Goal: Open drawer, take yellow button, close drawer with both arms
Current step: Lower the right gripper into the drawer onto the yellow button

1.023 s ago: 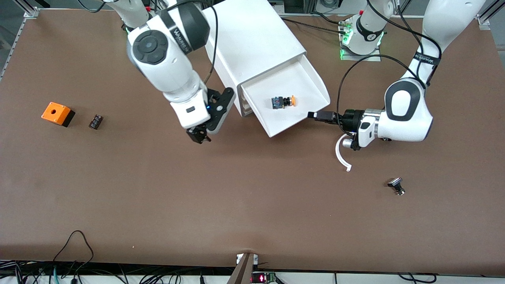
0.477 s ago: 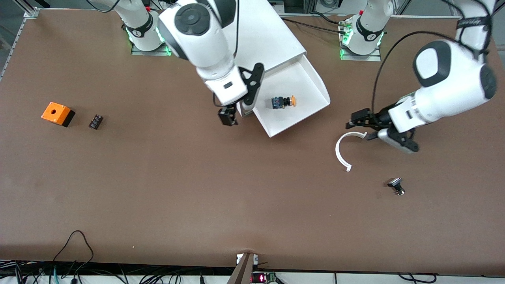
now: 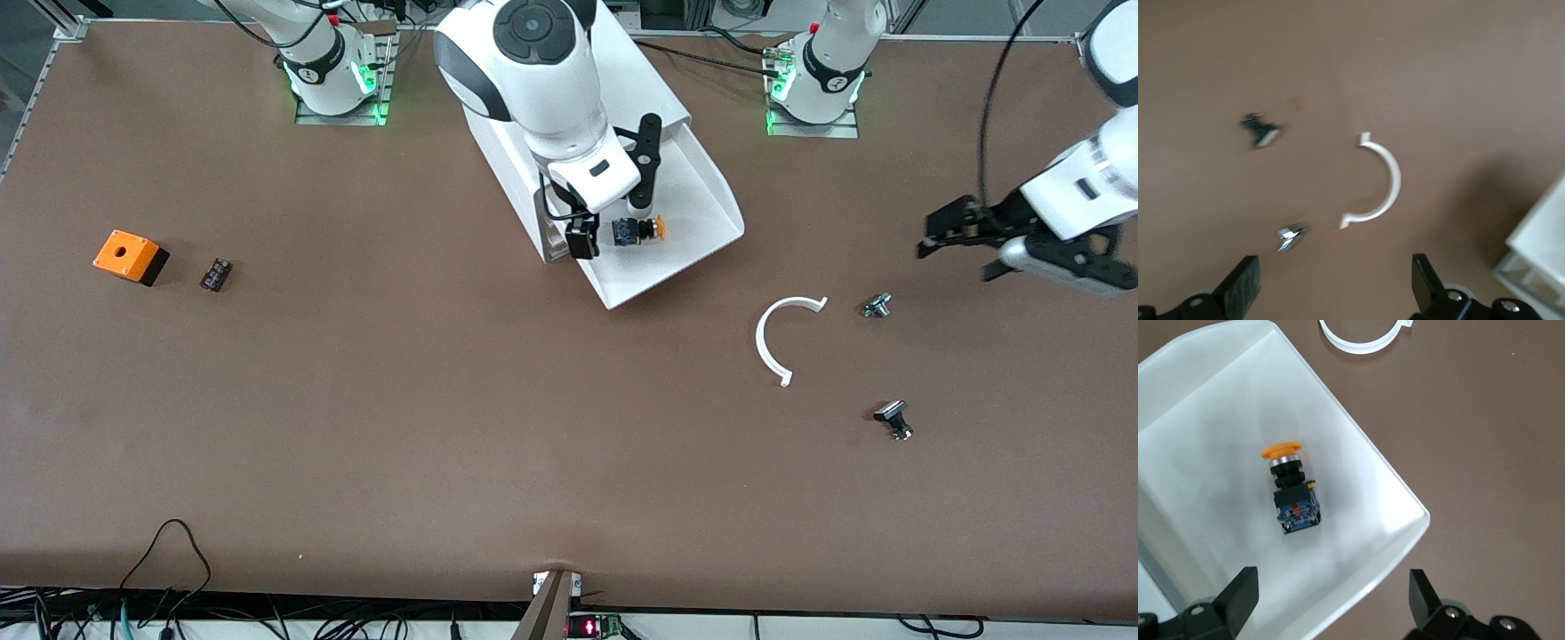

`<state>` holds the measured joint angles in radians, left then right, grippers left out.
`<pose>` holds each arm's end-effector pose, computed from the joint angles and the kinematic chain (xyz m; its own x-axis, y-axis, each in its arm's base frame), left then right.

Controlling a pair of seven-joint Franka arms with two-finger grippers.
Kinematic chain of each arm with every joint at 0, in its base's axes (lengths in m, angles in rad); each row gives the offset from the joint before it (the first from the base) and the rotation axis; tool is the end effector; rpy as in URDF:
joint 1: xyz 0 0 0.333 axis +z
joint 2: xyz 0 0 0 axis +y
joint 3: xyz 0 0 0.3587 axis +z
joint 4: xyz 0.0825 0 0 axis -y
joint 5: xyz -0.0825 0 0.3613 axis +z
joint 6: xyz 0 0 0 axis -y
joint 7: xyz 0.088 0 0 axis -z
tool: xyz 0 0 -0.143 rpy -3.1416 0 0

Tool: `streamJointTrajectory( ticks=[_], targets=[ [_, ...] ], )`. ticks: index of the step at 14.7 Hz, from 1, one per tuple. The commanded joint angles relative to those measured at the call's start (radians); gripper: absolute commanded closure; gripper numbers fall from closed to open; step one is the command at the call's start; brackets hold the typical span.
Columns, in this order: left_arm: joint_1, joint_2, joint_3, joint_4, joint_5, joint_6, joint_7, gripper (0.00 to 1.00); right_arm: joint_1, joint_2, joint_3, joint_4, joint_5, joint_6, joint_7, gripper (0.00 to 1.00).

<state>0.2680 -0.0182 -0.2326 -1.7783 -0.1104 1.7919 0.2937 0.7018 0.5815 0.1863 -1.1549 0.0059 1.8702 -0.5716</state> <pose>0.5392 0.0049 0.5664 0.9713 -0.2306 0.0589 -0.2352 -0.9677 0.0909 0.4958 0.5509 0.4845 0.1481 0.9731 0.1763 0.9889 -0.1479 -0.0145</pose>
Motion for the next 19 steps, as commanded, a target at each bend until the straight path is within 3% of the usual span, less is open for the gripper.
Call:
streamJointTrajectory(
  ticks=[1,3,5,10,19],
  targets=[
    [-0.033,0.007,-0.001,0.088,0.133,-0.107,-0.163,0.0,0.06,0.066,-0.01,0.084,-0.018,-0.023,0.002,0.0],
    [-0.044,0.007,0.001,0.14,0.188,-0.193,-0.249,0.0,0.07,0.075,-0.015,0.084,-0.018,-0.005,0.003,0.0],
    [-0.046,0.009,0.002,0.145,0.215,-0.193,-0.268,0.0,0.077,0.089,-0.013,0.084,-0.017,-0.002,0.003,0.0],
    [-0.046,0.01,0.002,0.145,0.207,-0.192,-0.274,0.0,0.097,0.127,-0.013,0.081,-0.084,-0.016,-0.024,0.0],
    [-0.044,0.014,0.002,0.146,0.187,-0.192,-0.272,0.0,0.11,0.169,-0.015,0.081,-0.087,0.012,-0.027,0.01]
  ],
)
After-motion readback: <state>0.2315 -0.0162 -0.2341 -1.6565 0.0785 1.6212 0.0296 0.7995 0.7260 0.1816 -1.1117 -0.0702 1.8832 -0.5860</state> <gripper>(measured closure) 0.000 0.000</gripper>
